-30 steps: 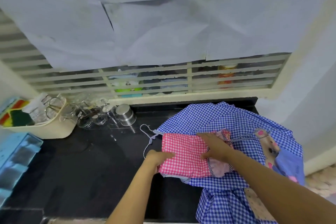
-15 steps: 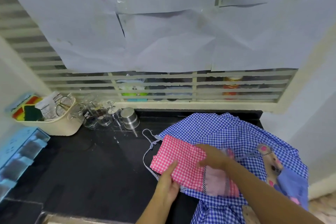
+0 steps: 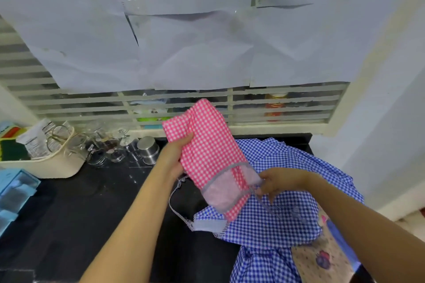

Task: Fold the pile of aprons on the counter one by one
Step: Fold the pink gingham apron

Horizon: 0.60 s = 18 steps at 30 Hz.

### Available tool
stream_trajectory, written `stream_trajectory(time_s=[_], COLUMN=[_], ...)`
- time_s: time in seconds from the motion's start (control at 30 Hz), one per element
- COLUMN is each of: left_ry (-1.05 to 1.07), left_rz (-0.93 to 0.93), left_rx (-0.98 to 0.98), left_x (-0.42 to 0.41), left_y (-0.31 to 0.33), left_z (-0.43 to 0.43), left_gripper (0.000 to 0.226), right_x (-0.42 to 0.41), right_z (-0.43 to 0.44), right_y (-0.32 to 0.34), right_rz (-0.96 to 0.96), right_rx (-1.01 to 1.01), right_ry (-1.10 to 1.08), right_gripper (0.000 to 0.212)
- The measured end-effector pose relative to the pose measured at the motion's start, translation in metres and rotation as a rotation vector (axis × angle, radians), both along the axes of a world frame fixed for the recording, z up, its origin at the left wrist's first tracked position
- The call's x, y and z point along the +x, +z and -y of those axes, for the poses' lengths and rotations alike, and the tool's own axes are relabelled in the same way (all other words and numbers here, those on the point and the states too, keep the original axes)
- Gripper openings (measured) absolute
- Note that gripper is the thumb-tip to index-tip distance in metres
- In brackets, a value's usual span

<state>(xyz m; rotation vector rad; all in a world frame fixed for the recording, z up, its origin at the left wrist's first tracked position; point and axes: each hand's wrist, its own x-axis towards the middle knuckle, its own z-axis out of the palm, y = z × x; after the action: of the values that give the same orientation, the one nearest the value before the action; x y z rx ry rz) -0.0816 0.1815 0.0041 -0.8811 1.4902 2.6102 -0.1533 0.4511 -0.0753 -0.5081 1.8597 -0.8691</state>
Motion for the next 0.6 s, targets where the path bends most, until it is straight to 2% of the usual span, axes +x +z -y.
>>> stream_trajectory(time_s=[0.07,0.13,0.2,0.27,0.3,0.37,0.47,0.5,0.53,0.6], left_ry=[0.015,0.026,0.02,0.021,0.035,0.061,-0.033,-0.095,-0.192,-0.428], left_rz=[-0.098,-0.18,-0.264,-0.357,-0.394,-0.439,-0.524,-0.578,-0.653,-0.805], left_rx=[-0.002,-0.03,-0.118,-0.299,-0.435,-0.734,-1.028,-1.094,-1.153,-1.307], left_x=[-0.014,-0.028,-0.039,-0.047,-0.049,-0.052,-0.048,-0.042,-0.038,-0.026], left_y=[0.026,0.053,0.077,0.096,0.104,0.112,0.092,0.076,0.054,-0.002], left_z=[0.009,0.018,0.022,0.024,0.022,0.012,-0.013,-0.023,-0.031,-0.043], left_gripper=[0.02,0.015,0.017,0.018,0.015,0.011,0.003,0.014,0.021,0.021], right_x=[-0.007,-0.016,-0.029,-0.045,-0.053,-0.065,-0.072,-0.07,-0.065,-0.044], right_z=[0.0,0.002,0.003,0.004,0.004,0.004,0.006,0.007,0.009,0.007], right_y=[0.016,0.029,0.038,0.042,0.045,0.054,0.056,0.055,0.053,0.043], right_rz=[0.062,0.0,-0.132,-0.363,-0.49,-0.595,-0.626,-0.656,-0.68,-0.714], right_rx=[0.026,0.029,-0.023,-0.045,-0.047,-0.114,-0.094,-0.049,-0.018,-0.037], right_ry=[0.036,0.019,-0.119,-0.338,-0.444,-0.581,-0.527,-0.502,-0.472,-0.339], right_gripper=[0.033,0.019,0.013,0.01,0.019,0.036,0.05,0.053,0.054,0.047])
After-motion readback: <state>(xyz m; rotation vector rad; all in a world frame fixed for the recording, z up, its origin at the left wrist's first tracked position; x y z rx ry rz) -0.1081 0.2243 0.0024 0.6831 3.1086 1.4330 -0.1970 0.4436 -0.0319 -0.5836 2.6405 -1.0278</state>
